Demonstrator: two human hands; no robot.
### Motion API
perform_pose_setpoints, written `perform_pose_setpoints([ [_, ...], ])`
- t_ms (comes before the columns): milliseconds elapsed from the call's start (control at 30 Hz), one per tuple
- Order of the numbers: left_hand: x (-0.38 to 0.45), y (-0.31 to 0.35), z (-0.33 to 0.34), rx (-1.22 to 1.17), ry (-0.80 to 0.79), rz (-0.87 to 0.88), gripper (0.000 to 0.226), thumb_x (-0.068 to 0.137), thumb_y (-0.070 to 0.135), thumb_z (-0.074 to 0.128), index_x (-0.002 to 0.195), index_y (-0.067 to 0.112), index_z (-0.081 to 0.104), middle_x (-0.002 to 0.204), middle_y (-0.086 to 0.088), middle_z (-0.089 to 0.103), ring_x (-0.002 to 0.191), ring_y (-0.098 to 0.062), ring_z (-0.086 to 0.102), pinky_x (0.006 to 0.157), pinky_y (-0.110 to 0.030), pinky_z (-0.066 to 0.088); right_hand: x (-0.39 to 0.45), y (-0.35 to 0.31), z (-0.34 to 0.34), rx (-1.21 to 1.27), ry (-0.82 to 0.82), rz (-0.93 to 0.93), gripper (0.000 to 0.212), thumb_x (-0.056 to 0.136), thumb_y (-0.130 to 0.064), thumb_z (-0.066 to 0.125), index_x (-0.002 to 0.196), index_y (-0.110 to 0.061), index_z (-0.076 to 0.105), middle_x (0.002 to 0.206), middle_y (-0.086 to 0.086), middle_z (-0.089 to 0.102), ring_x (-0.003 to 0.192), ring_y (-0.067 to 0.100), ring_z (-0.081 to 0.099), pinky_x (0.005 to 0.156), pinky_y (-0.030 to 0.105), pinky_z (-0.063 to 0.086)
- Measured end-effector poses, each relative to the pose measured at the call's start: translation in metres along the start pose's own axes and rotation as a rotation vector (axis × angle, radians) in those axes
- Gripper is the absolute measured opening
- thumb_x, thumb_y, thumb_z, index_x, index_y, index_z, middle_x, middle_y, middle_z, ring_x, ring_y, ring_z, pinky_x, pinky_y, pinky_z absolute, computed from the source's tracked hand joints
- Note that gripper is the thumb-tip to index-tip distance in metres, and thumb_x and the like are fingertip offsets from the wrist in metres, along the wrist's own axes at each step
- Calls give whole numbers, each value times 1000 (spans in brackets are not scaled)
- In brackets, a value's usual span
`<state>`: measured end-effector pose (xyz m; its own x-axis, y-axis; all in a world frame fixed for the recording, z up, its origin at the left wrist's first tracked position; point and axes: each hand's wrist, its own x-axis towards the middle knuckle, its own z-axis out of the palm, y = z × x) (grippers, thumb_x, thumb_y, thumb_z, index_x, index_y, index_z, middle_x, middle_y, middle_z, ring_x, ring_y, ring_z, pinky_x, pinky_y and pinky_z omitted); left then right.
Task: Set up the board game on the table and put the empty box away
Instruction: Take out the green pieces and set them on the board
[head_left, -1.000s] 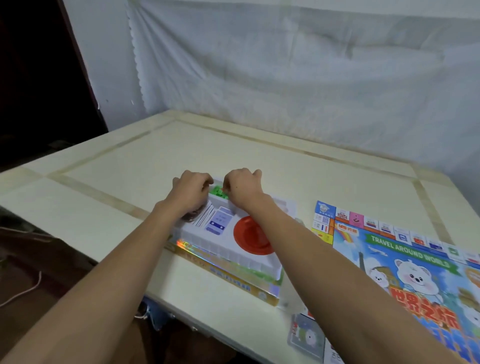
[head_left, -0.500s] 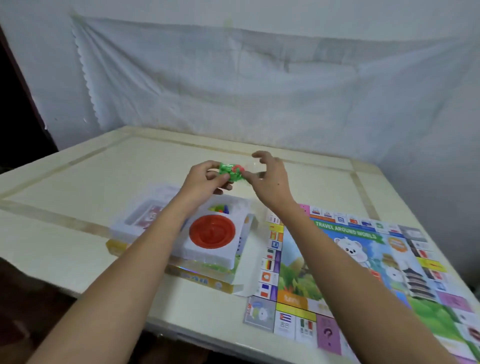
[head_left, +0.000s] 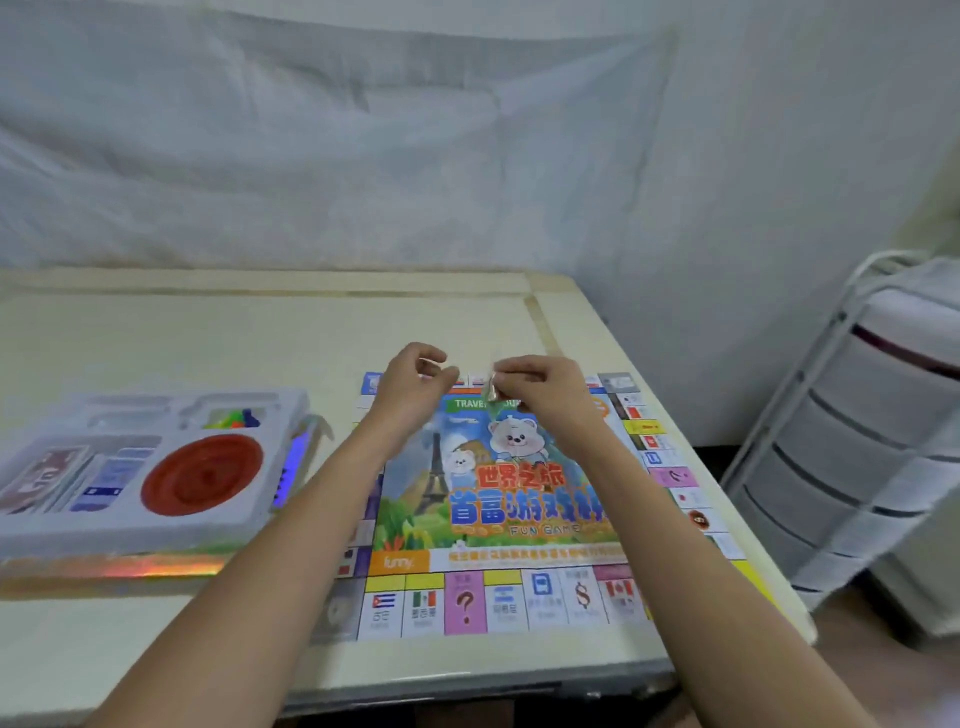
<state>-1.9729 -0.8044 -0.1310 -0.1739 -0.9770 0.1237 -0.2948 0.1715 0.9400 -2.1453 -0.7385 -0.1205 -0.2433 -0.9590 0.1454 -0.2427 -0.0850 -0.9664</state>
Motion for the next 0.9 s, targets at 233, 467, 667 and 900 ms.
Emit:
perform_pose_setpoints([
  [233,-15,5,47,-95,-308,-37,22,95,32,62,100,12,71,84,-3,76,76,-13,72,71,-28,57,-10,33,-22,-94,21,31,16,76,-21,82,90,-18,75,81,1,77,78,12,74,81,30,60],
  [467,-10,-2,54,-164,-328,-74,9,91,17,69,93,8,72,74,-3,75,65,-11,70,58,-17,53,-9,40,-23,-188,31,2,21,76,-16,82,89,-10,67,68,4,72,67,14,68,74,37,59],
  [667,-5,-6,50,-5,-337,33,13,96,17,61,87,14,69,73,3,73,65,-6,68,63,-24,54,-5,44,-24,-51,36,18,16,77,-10,80,84,-11,66,56,-1,57,63,12,59,74,31,56],
  [900,-7,-8,44,74,-374,69,19,99,10,54,84,12,66,78,-2,72,69,-7,69,62,-24,53,-6,41,-30,166,16,139,13,85,3,67,88,-9,67,73,8,63,74,19,64,76,29,58],
])
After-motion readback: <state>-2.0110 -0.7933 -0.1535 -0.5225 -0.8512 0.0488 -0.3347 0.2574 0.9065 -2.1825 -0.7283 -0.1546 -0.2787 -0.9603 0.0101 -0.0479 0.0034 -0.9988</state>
